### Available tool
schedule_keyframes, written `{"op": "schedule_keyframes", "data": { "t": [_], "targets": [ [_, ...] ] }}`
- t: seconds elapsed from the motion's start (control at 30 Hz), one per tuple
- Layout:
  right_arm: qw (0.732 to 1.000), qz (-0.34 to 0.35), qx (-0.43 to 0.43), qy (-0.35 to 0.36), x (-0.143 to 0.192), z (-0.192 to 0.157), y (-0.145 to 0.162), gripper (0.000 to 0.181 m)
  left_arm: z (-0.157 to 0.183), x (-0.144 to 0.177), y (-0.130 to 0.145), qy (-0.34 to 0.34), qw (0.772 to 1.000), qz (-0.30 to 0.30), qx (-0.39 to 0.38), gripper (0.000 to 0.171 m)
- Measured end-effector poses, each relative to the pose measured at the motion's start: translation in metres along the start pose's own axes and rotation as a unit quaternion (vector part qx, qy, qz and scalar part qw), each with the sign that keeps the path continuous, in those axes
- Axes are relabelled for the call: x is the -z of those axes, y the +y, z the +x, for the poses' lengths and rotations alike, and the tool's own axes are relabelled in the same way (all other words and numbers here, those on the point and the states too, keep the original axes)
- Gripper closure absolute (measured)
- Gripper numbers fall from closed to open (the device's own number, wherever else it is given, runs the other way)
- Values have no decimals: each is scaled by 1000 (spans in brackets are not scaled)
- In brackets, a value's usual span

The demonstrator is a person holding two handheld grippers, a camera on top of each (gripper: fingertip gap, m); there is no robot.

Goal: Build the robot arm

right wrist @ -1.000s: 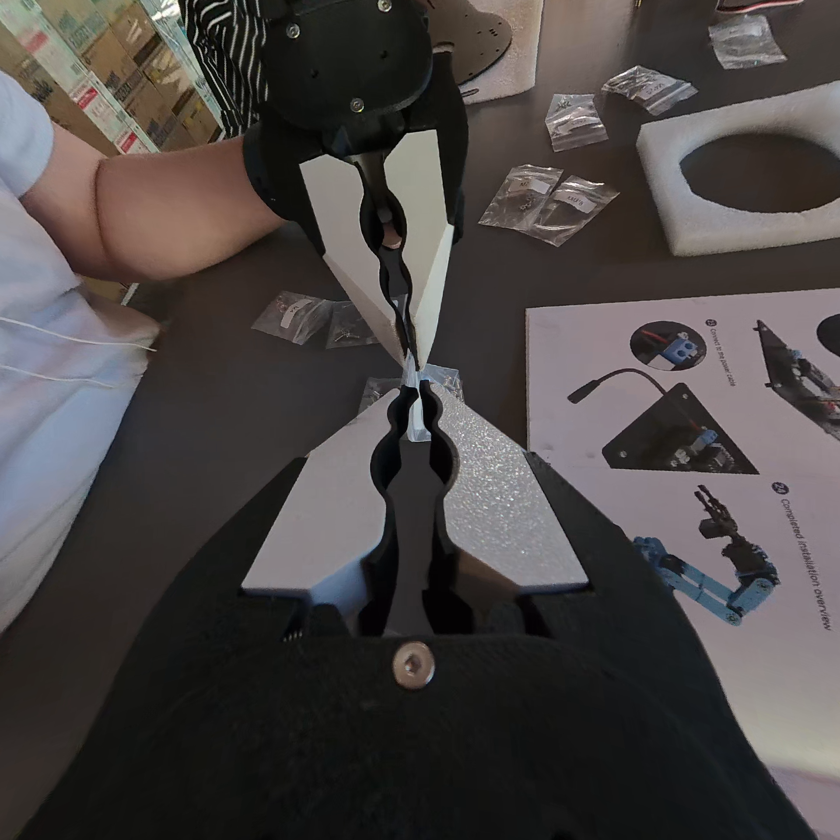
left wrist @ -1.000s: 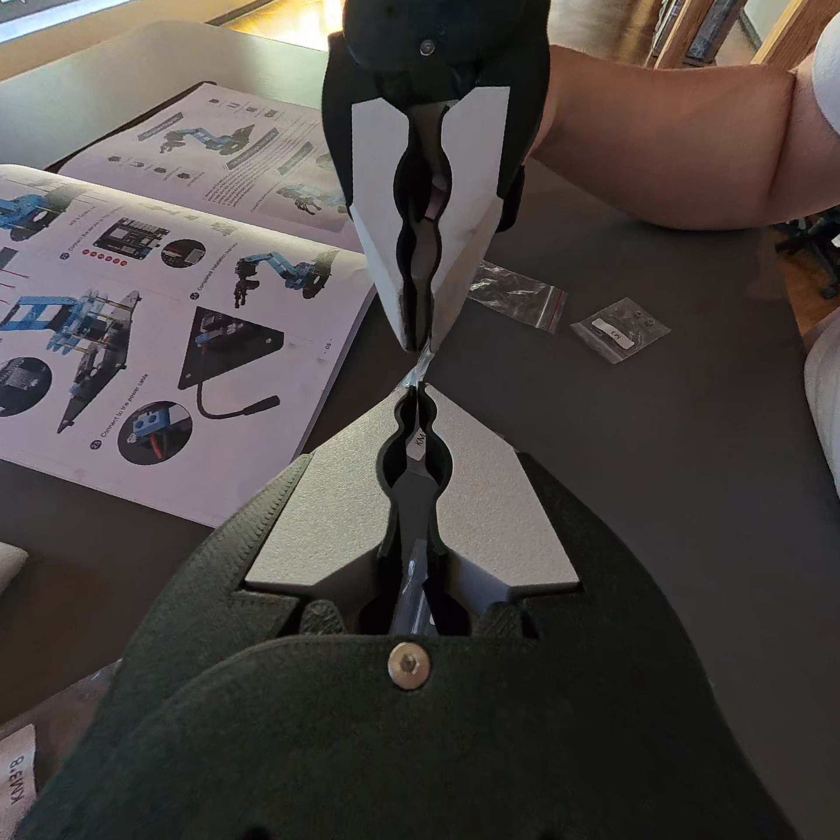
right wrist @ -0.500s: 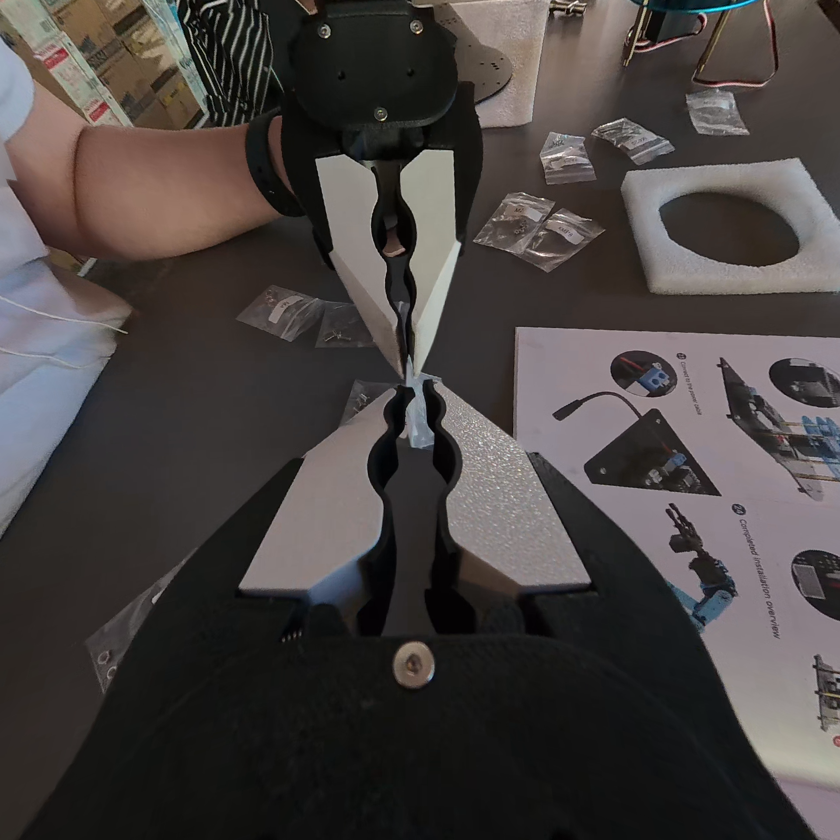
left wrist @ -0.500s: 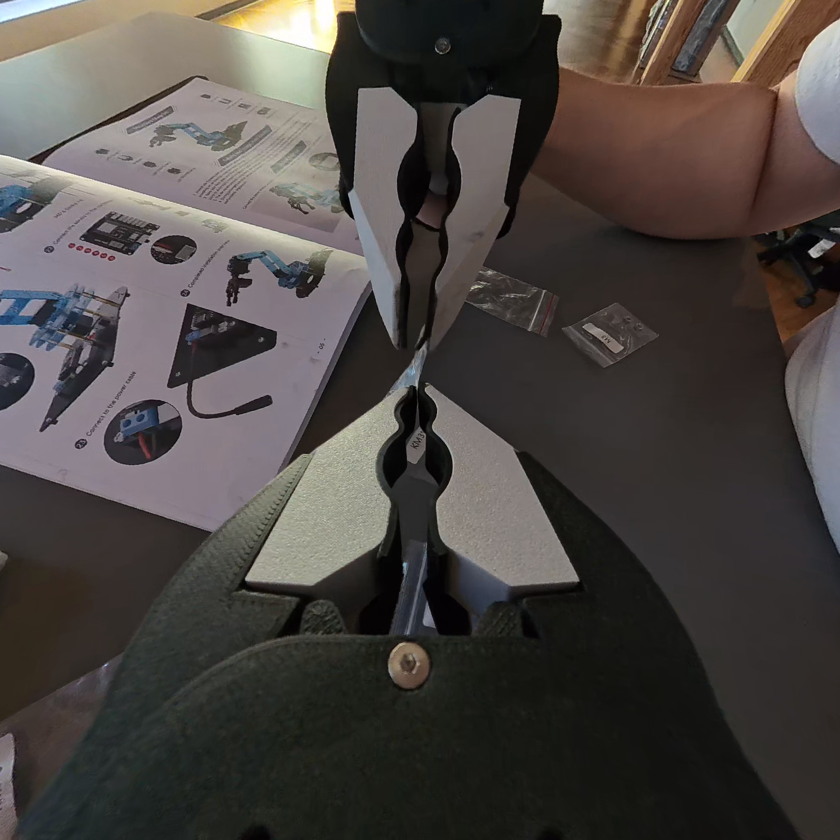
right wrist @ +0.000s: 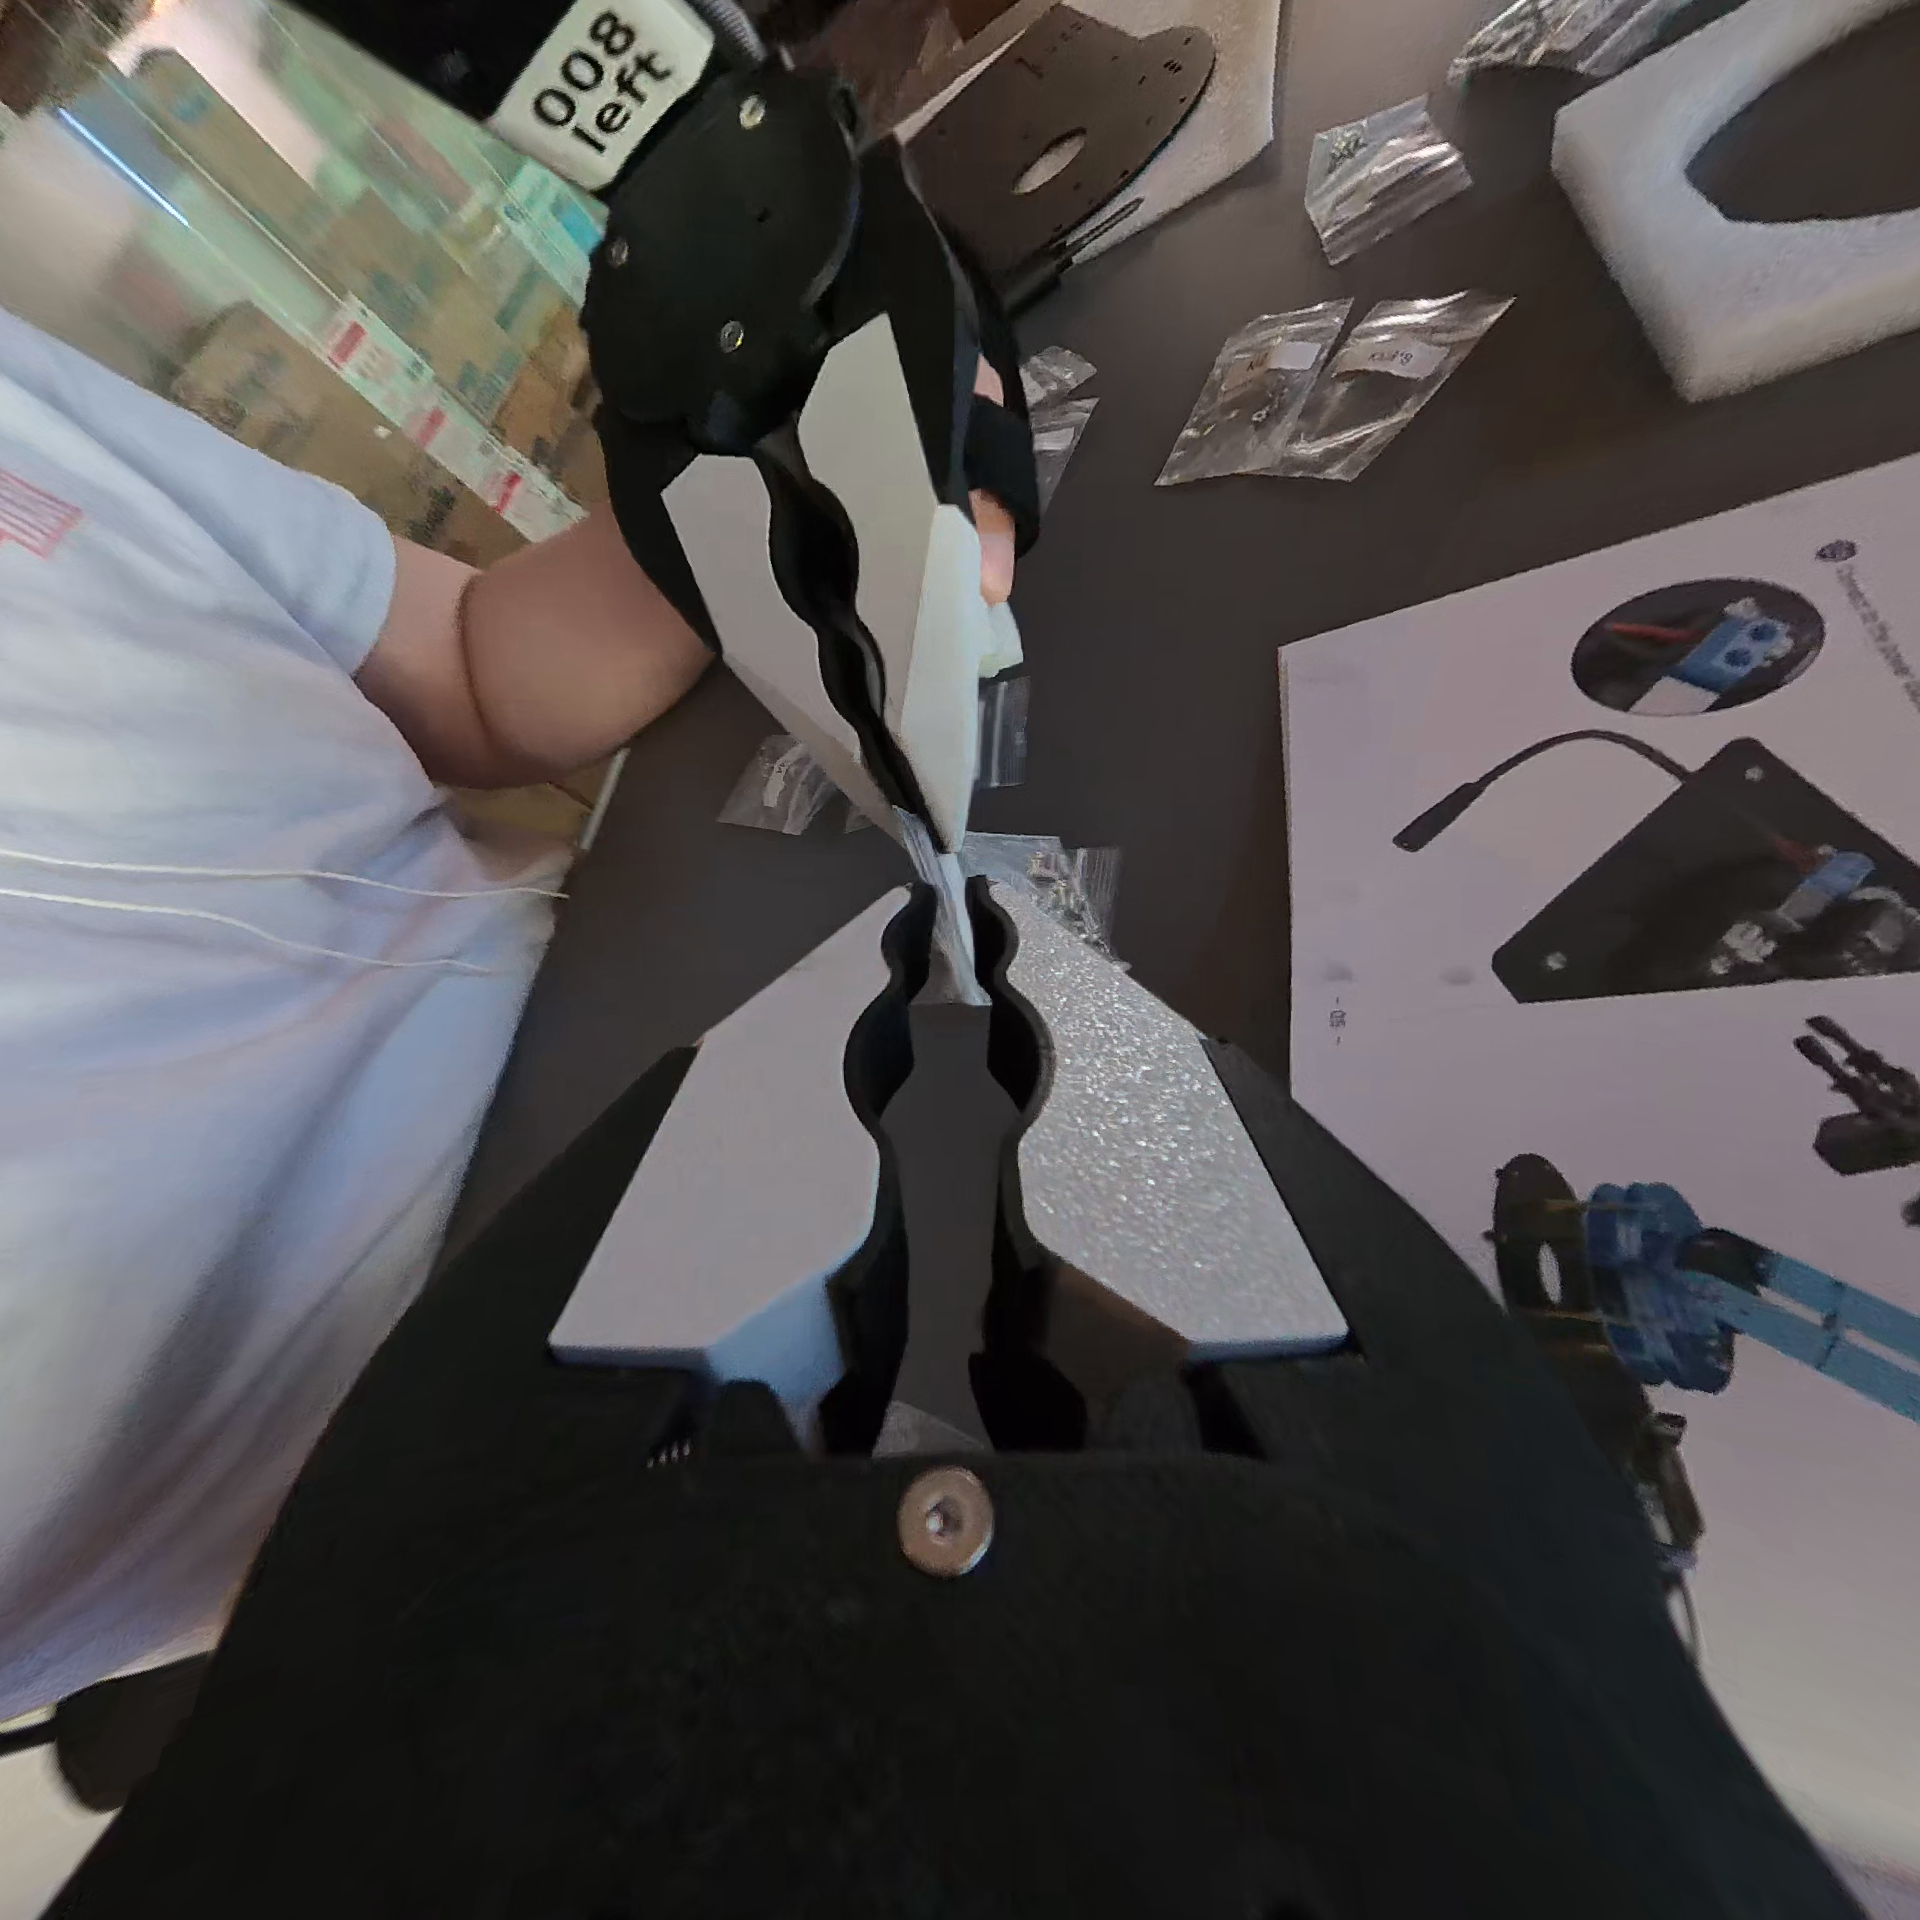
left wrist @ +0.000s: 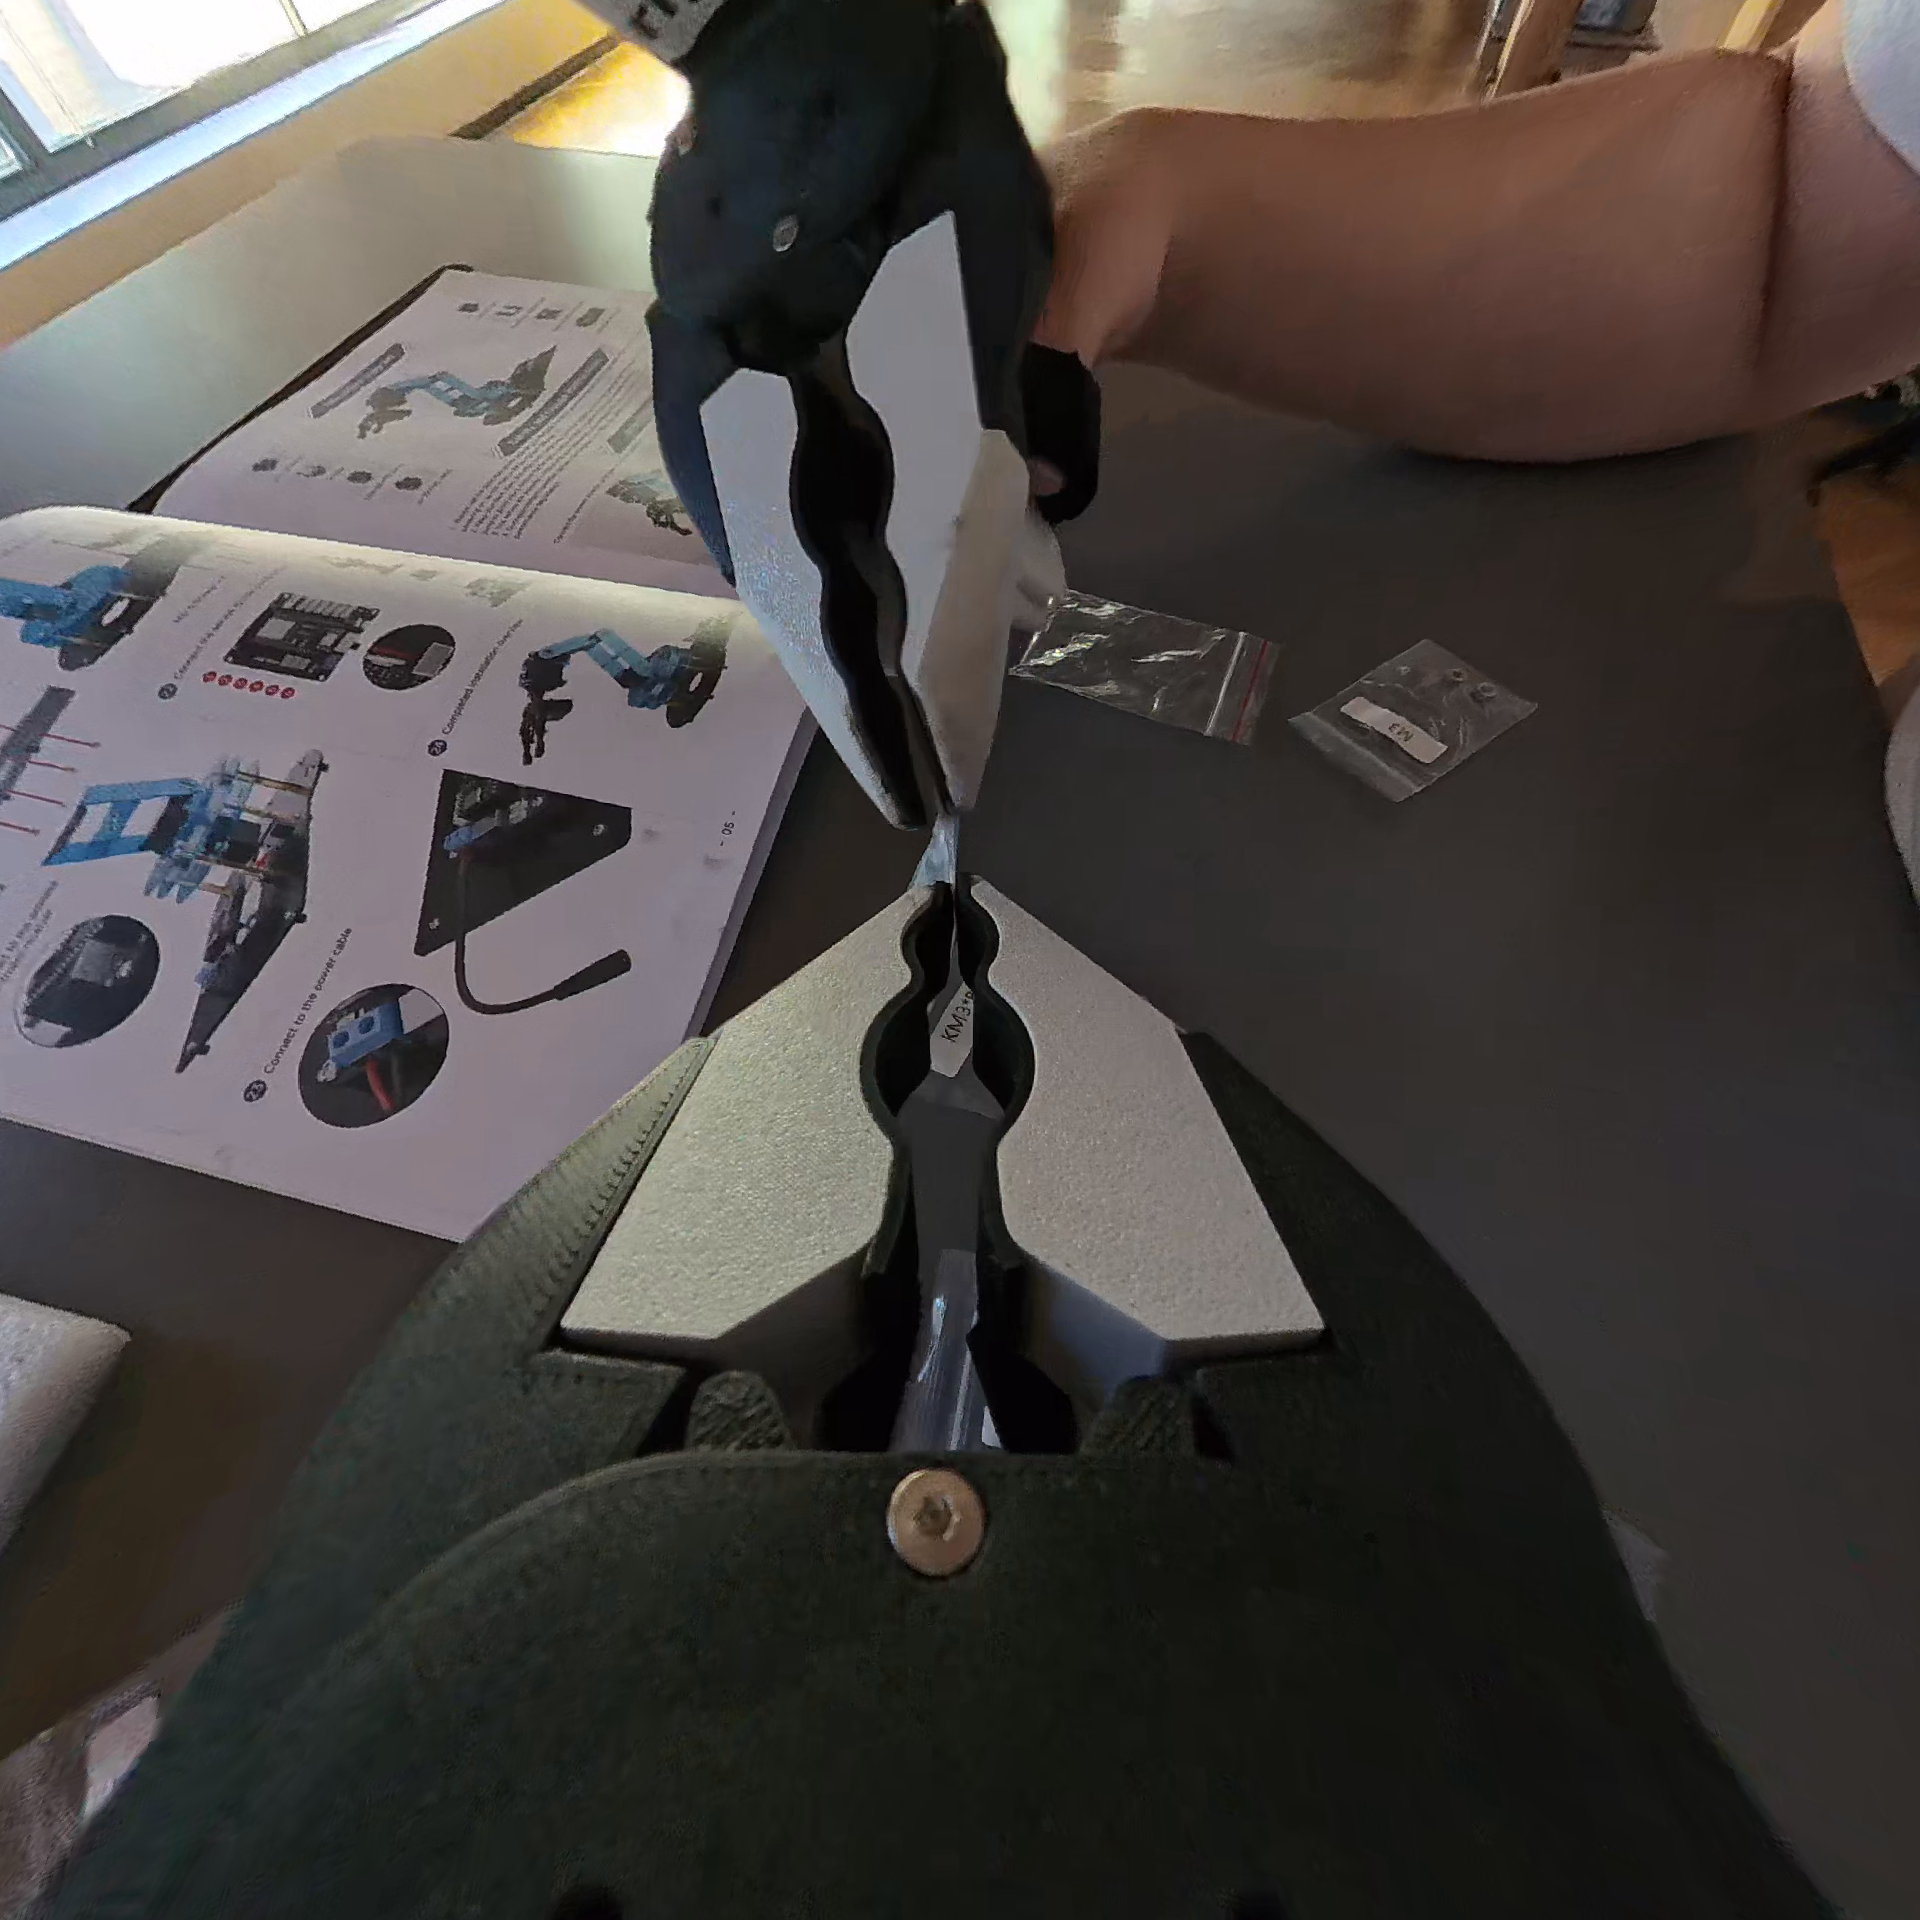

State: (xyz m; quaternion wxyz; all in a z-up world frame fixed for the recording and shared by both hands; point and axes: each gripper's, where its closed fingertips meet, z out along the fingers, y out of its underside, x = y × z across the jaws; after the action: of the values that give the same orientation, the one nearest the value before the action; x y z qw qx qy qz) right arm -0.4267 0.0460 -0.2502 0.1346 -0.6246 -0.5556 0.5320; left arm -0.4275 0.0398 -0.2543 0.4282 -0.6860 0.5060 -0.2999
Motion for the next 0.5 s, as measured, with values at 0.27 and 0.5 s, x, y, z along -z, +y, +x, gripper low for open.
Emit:
{"op": "schedule_keyframes", "data": {
  "t": [0.27,0.5],
  "targets": [
    [997,-20,-55,-51,-1,-9,8,181,3,-3,-1,-13,999,-6,-45,171],
    [990,44,-137,-16,0,7,-11,181,-31,28,-17,-83,987,33,134,169]
  ]
}}
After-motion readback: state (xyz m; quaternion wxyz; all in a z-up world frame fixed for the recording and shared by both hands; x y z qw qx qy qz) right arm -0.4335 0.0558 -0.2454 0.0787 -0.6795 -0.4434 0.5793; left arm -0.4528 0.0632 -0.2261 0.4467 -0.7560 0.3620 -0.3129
